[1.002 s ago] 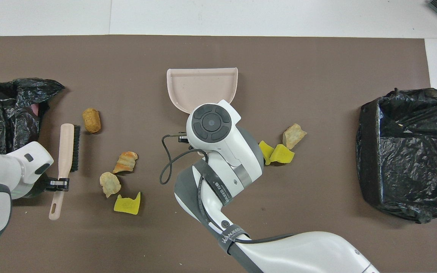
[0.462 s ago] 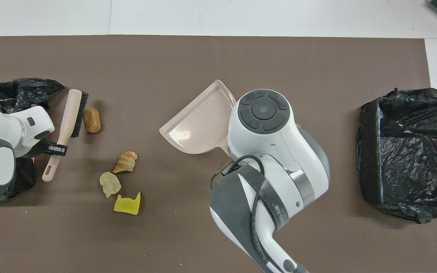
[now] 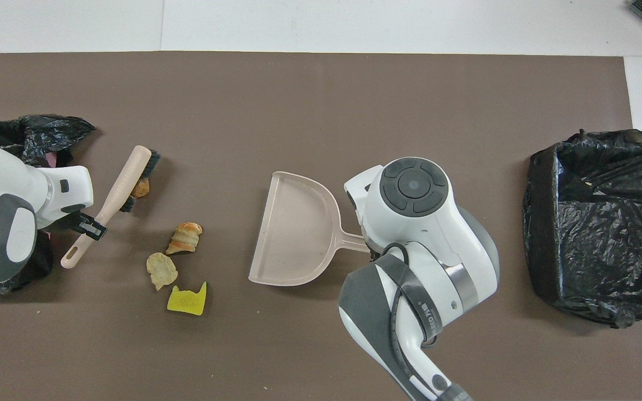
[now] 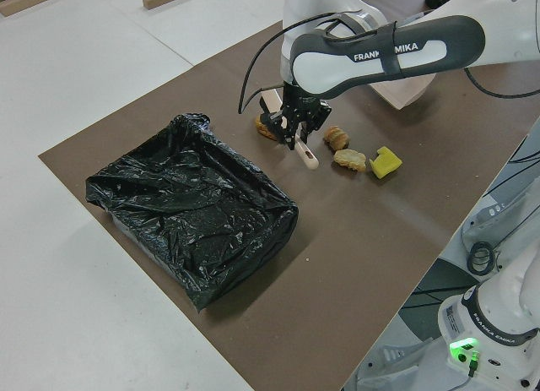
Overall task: Sweep and dump trash in bin
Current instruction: 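Set the dustpan down near the bread with the right gripper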
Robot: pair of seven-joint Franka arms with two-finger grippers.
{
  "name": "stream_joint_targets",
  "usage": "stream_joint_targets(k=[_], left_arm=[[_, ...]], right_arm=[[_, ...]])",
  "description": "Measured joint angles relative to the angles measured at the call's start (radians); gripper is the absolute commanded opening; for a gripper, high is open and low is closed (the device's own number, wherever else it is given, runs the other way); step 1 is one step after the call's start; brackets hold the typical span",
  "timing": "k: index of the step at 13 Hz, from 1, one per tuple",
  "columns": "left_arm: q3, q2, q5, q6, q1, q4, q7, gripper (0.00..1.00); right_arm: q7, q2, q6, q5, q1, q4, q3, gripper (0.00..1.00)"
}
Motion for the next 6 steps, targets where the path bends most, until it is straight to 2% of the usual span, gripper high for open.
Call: stream_joint_targets(k=[3, 6], left_arm=[[-0.007, -0.037, 0.000, -0.145, -0.058, 0.001, 0.013, 0.00], [-0.008, -0.114, 0.000, -0.221, -0.077, 0.005, 0.012, 0.00]], right_arm=[[-0.009, -0.021, 0.038, 0.000, 0.028, -0.097, 0.005, 0.00], [-0.009, -0.033, 0.089, 0.000, 0.066, -0.138, 0.007, 0.00]])
